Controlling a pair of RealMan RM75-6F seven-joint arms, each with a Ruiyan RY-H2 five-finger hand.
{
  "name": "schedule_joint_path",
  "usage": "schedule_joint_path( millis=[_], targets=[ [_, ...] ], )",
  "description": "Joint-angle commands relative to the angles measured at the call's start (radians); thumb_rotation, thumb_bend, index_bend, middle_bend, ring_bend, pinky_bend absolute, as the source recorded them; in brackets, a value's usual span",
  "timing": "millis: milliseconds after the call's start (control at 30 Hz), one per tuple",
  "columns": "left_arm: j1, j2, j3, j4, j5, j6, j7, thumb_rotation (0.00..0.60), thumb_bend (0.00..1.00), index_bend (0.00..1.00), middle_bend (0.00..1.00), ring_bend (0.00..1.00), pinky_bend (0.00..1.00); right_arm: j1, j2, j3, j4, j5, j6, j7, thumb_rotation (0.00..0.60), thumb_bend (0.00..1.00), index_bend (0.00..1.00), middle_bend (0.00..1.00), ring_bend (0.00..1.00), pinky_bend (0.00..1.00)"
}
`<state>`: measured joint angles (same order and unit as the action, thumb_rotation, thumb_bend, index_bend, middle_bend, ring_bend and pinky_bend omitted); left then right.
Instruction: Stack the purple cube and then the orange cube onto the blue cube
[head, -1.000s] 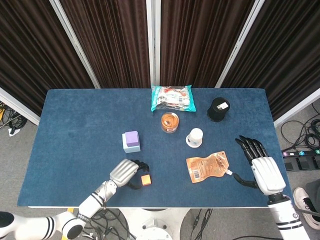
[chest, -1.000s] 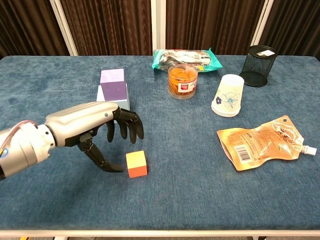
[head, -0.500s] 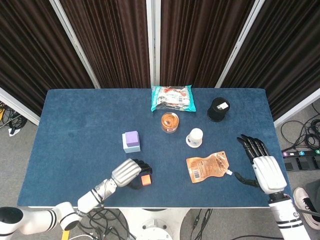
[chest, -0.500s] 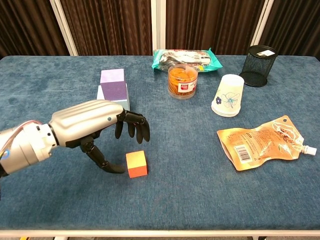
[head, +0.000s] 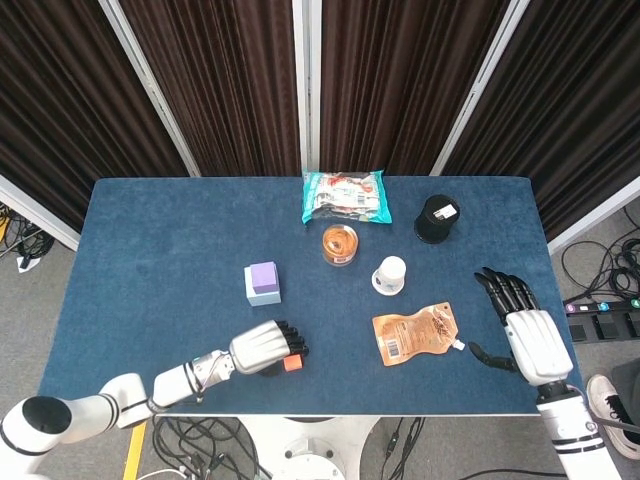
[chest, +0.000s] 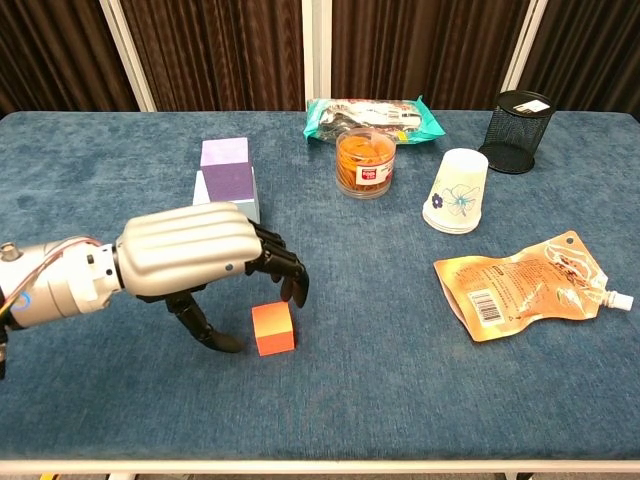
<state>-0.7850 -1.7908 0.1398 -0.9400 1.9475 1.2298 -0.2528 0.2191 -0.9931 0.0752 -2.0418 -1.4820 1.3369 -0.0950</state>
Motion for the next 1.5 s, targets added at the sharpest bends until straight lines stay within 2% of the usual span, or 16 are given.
schedule_joint_path(
  millis=[33,533,867,1500],
  targets=[
    [-0.020,-0.001,0.011,0.023,0.020,0.020,-0.005,0.600,0.15,0.43,0.54,0.43,0.50,0.000,-0.001,0.001,0.000,0.001,0.001,-0.002,0.600,0.13,0.00,0.03,0.00,0.00],
    [-0.098,-0.039,0.036,0.102,0.054,0.027,-0.006,0.600,0.15,0.43,0.54,0.43,0.50,0.001,-0.001,-0.002,-0.002,-0.001,-0.002,-0.001,0.600,0.13,0.00,0.03,0.00,0.00],
    [-0.148,-0.027,0.075,0.127,0.072,0.005,-0.027,0.600,0.16,0.43,0.54,0.43,0.50,0.002,0.002,-0.001,0.002,0.002,-0.007,0.009,0.600,0.13,0.00,0.04,0.00,0.00],
    [-0.159,-0.034,0.104,0.151,0.060,0.027,-0.048,0.600,0.24,0.47,0.59,0.43,0.50,0.003,-0.002,0.000,0.002,0.011,-0.008,-0.002,0.600,0.13,0.00,0.04,0.00,0.00]
  ],
)
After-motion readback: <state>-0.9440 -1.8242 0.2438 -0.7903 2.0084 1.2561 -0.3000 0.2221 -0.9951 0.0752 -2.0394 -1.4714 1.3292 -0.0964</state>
